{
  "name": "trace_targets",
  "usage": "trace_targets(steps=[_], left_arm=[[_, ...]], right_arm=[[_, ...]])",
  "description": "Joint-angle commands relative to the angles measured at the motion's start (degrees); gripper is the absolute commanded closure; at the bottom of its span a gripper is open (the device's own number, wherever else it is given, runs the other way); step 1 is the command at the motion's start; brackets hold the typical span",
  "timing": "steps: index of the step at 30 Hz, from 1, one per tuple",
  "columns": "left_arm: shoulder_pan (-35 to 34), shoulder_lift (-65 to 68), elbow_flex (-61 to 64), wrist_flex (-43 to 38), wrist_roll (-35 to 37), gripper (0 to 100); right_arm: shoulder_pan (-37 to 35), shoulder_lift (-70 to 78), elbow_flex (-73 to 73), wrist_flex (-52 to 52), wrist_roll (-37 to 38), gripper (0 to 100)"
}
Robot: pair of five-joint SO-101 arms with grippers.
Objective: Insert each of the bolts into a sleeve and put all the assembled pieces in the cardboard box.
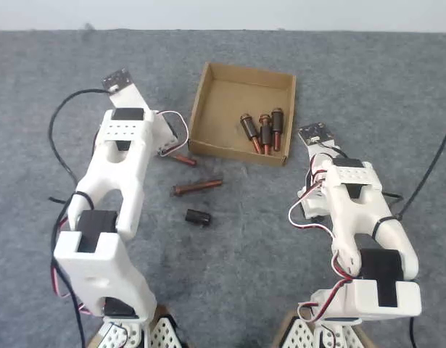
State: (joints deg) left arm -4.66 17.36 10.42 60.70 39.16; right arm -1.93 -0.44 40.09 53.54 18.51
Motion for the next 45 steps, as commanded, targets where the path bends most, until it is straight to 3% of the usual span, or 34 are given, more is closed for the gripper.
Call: trace_targets(steps=[1,7,16,26,28,31,35,45], left_arm=[[0.00,-4.13,0.84,-2.37,3.78,88],[0.00,-4.04,5.93,-9.23,3.87,88],[0.00,-1.14,5.14,-12.66,3.87,88],[-2.29,9.41,-8.40,-0.26,3.96,88],[-2.11,9.49,-8.75,0.26,3.87,89],[-1.85,9.41,-8.66,0.26,2.73,100],[-1.41,9.32,-8.84,1.14,-2.99,99],[-2.46,3.96,-6.81,2.81,-9.41,99]], right_arm=[[0.75,-2.77,-0.35,-0.57,0.97,99.1],[0.75,-2.77,-0.35,-0.40,0.97,99.1],[0.84,-2.77,-0.35,-0.22,0.97,99.1],[0.84,-2.77,-0.35,-0.22,0.97,99.1],[0.84,-2.77,-0.35,-0.22,0.97,99.1],[0.84,-2.77,-0.35,-0.22,0.97,99.1],[0.84,-2.77,-0.35,-0.22,0.97,99.1],[0.84,-2.77,-0.35,-0.22,0.97,99.1]])
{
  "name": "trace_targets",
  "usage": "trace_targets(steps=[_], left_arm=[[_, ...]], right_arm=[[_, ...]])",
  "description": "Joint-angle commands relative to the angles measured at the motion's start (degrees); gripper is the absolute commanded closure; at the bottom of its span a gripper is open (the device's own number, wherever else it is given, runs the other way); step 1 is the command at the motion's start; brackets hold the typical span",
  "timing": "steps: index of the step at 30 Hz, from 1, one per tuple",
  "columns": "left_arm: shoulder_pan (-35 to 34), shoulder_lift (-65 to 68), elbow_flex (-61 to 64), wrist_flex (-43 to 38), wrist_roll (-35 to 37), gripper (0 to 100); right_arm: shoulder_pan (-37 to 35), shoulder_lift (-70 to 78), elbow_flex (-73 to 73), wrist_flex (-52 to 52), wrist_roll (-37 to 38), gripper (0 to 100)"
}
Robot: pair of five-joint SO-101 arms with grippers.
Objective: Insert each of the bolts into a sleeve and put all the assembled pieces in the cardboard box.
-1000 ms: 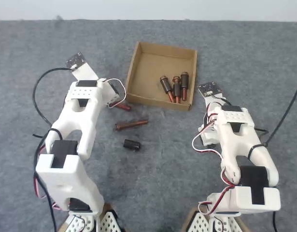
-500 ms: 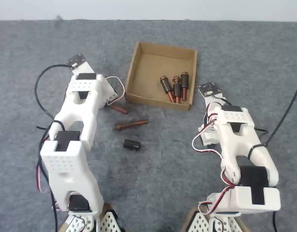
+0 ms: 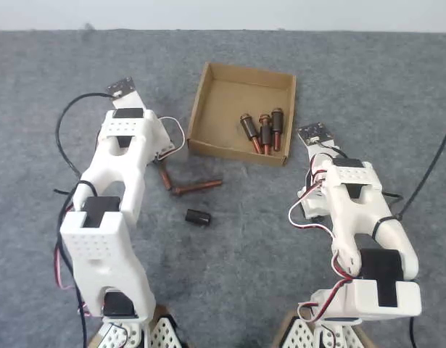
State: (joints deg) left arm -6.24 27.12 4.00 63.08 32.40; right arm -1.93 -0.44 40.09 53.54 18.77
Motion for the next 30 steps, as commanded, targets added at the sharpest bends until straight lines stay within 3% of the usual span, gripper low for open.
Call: trace_targets(steps=[1,8,17,27,30], left_arm=[[-0.97,-7.03,0.57,0.35,-2.99,99],[-0.97,-14.95,13.23,-8.62,-3.87,99],[-5.10,-23.47,26.59,-18.64,-12.57,99],[-11.52,-24.88,31.08,-16.62,-12.66,99],[-12.13,-24.88,31.16,-15.91,-15.56,99]], right_arm=[[0.84,-2.77,-0.35,-0.22,0.70,99.1],[0.75,-2.77,-0.35,-0.22,0.70,99.1],[0.92,-2.77,-0.35,-0.22,0.70,99.1],[0.92,-2.77,-0.26,-0.31,0.70,99.1],[0.84,-2.77,-0.26,-0.57,0.62,99.1]])
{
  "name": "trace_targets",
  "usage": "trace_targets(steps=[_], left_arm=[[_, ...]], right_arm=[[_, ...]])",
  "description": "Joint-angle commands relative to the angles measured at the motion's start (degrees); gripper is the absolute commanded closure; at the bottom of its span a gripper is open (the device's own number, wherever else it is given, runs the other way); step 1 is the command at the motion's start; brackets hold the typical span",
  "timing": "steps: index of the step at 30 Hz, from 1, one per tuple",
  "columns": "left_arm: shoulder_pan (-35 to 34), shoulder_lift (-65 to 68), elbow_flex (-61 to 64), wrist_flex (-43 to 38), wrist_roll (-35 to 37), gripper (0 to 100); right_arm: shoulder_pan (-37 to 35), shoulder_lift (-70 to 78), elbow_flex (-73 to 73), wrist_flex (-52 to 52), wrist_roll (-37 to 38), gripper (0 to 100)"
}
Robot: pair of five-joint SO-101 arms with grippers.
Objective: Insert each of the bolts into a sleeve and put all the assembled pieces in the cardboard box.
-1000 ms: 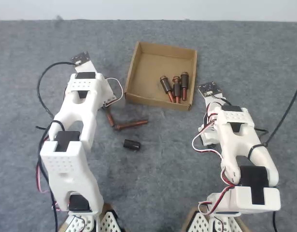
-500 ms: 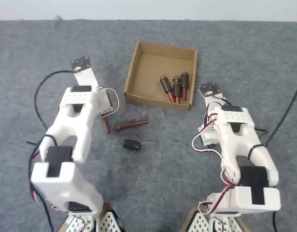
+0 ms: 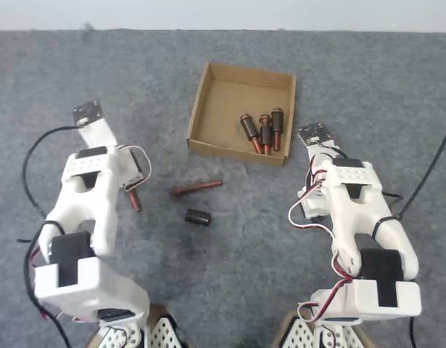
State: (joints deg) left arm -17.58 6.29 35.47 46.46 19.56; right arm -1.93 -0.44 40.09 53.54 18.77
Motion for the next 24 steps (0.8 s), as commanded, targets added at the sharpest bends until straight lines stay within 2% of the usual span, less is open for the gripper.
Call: trace_targets(steps=[1,4,11,15,24], left_arm=[[-0.79,-4.13,-0.31,0.70,-4.04,99],[-0.53,-5.80,1.36,0.18,-5.01,99],[0.26,-17.76,14.29,-8.88,-5.27,99],[0.35,-21.89,18.33,-9.23,-8.79,99],[0.00,-25.85,21.93,-9.14,-11.87,99]], right_arm=[[0.84,-2.77,-0.26,-0.57,0.62,99.1],[0.66,-2.77,-0.35,-0.66,0.62,99.1],[0.57,-3.21,-0.70,-0.66,0.62,99.1],[0.92,-3.38,-2.73,-0.13,0.35,99.1],[1.54,-3.38,-10.11,-0.13,0.70,99.1]])
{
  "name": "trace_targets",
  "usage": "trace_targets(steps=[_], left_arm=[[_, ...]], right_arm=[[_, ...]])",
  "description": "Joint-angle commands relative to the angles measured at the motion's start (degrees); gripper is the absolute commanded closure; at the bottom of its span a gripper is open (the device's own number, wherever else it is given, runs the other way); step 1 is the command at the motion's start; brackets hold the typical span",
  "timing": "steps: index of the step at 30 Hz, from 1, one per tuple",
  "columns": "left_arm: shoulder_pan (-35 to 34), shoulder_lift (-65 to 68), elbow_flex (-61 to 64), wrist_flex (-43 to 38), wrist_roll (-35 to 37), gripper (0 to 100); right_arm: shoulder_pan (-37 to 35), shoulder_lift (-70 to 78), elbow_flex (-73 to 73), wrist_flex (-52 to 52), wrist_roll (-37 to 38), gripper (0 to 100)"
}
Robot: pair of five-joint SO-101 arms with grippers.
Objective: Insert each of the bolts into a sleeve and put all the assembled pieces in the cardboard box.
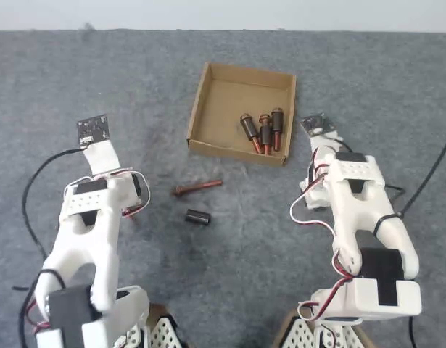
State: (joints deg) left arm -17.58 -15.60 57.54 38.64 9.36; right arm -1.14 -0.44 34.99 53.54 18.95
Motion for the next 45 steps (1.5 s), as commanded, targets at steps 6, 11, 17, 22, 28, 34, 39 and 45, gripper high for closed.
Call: trace_targets(steps=[6,11,17,22,28,34,39,45], left_arm=[[0.09,-5.10,0.75,-1.41,-2.99,99],[0.09,-5.10,0.75,-1.49,-2.99,99],[0.00,-5.10,0.75,-1.49,-2.99,99],[0.00,-4.92,0.66,-1.58,-2.99,99],[0.09,-4.84,0.57,-1.58,-2.99,99],[0.26,-4.84,0.57,-1.58,-2.99,99],[0.26,-4.84,0.57,-1.58,-3.08,99],[0.35,-4.75,0.57,-1.85,-3.08,99]], right_arm=[[1.71,-3.30,-12.84,-0.66,0.53,99.1],[1.45,-2.86,-18.64,-3.47,0.53,99.1],[-1.36,-1.45,-16.70,-21.05,0.53,99.0],[-2.24,-0.48,-11.25,-40.48,0.53,99.1],[-4.88,0.13,-0.88,-65.89,0.18,99.1],[-14.37,-0.04,11.69,-82.15,0.00,99.1],[-20.44,-1.54,18.90,-91.56,-11.08,99.2],[-24.40,-5.67,26.02,-95.25,-22.86,99.2]])
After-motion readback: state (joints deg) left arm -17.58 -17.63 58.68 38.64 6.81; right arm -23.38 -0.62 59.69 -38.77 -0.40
